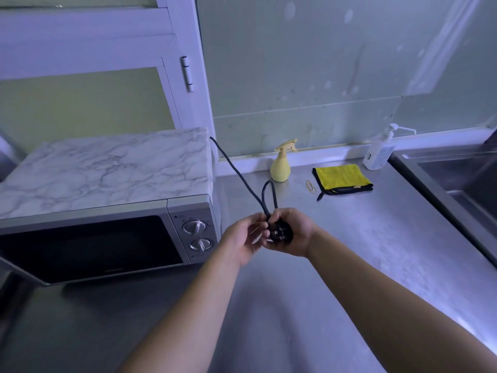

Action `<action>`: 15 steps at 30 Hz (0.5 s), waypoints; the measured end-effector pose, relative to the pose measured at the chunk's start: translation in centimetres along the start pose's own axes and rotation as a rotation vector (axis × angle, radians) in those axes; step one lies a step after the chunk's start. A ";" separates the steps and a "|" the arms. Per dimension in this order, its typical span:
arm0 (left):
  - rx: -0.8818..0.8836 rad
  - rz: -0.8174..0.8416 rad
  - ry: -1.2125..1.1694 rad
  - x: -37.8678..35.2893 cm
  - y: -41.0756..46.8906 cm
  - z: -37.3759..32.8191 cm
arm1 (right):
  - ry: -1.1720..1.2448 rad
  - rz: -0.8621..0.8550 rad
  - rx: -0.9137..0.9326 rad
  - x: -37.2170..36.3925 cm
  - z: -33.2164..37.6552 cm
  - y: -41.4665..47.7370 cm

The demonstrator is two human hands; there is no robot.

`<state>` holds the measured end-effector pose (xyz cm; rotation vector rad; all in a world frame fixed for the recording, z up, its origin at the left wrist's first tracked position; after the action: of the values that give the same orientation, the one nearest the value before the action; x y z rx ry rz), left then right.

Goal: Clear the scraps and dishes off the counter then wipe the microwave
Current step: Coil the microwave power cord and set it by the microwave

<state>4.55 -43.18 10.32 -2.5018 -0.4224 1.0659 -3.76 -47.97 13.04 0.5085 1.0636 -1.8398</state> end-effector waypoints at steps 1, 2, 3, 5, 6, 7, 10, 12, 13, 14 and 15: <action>-0.036 0.001 -0.015 0.2 -0.1 -0.3 | -0.003 -0.012 0.005 0.1 -0.1 -0.1; -0.068 0.003 -0.056 0.4 -0.3 -0.5 | -0.001 -0.024 0.013 0.2 -0.2 -0.2; -0.095 0.005 -0.122 0.6 -0.5 -0.6 | -0.003 -0.033 0.022 0.3 -0.2 -0.4; -0.150 0.040 -0.265 0.5 -1.0 -1.0 | -0.028 -0.049 0.033 0.2 -0.2 -0.4; -0.187 0.065 -0.312 0.4 -1.4 -1.4 | -0.051 -0.064 0.037 0.1 -0.2 -0.4; -0.225 0.076 -0.336 0.3 -1.7 -1.8 | -0.073 -0.083 0.042 0.1 -0.2 -0.4; -0.288 0.094 -0.375 0.1 -2.7 -2.8 | -0.086 -0.150 0.067 0.5 -0.6 -0.4; -0.296 0.119 -0.375 0.1 -3.3 -3.3 | -0.083 -0.200 0.087 1.3 -0.9 -0.6; -0.288 0.106 -0.306 0.4 -3.6 -3.6 | -0.088 -0.215 0.099 1.7 -0.9 -0.6; -0.271 0.075 -0.182 0.8 -3.9 -3.7 | -0.107 -0.223 0.110 1.9 -0.9 -0.6; -0.246 0.034 -0.032 1.2 -4.3 -3.7 | -0.139 -0.228 0.120 2.1 -0.9 -0.6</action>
<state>7.57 -39.74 13.91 -2.7178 -0.5522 1.1289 -5.36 -48.14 11.35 0.3328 0.9527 -2.1167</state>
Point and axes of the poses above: each hand's wrist, its own y-axis towards the middle knuckle, its own x-axis out of the back of the hand, z = x × y, the point moved 7 cm from there along y, towards the middle knuckle, and after that the axes turned 14 degrees about z, right-handed, at the moved point
